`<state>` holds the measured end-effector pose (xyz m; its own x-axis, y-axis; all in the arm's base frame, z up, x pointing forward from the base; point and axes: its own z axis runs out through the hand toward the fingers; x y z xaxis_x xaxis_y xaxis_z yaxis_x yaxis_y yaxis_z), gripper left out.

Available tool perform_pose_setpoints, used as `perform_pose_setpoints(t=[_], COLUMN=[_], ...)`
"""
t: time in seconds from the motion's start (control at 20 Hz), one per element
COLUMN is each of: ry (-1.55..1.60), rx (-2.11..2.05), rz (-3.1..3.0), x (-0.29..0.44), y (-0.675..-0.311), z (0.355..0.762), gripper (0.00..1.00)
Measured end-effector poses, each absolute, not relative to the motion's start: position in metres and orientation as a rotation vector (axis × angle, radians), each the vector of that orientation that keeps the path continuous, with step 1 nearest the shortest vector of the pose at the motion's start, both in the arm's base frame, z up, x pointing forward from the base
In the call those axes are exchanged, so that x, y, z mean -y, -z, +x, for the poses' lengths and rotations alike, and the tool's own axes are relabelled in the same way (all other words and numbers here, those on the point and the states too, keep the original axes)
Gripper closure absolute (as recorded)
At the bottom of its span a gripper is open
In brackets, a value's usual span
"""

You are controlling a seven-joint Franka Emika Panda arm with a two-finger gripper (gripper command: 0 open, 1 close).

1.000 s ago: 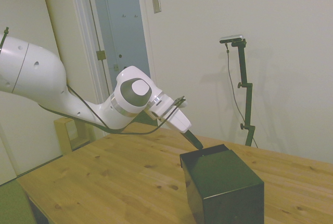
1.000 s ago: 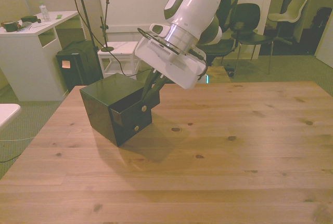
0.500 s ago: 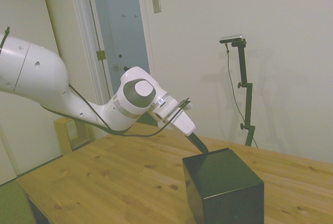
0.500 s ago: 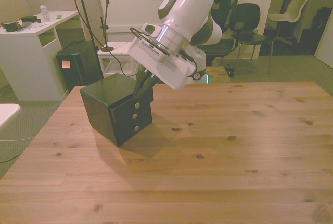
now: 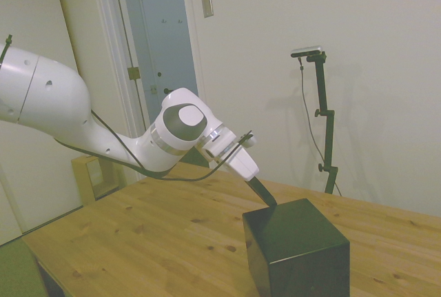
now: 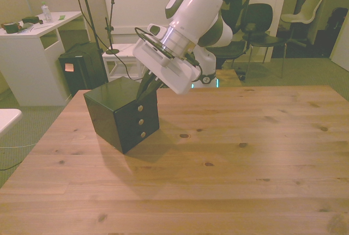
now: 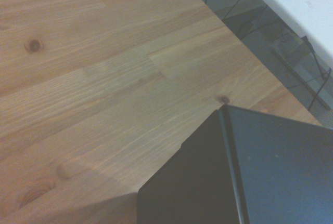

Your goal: Close the top drawer

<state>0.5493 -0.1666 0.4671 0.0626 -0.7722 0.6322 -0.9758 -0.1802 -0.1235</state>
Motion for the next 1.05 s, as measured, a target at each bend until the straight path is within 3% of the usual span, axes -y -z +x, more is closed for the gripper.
perform_pose_setpoints(t=[0.75,1.05], ry=[-0.843,-1.039], rx=[1.771,1.728], rz=[1.987,2.055], x=[0.168,0.155], y=[-0.468,-0.480], z=[0.549,0.566], gripper=[1.00,1.00])
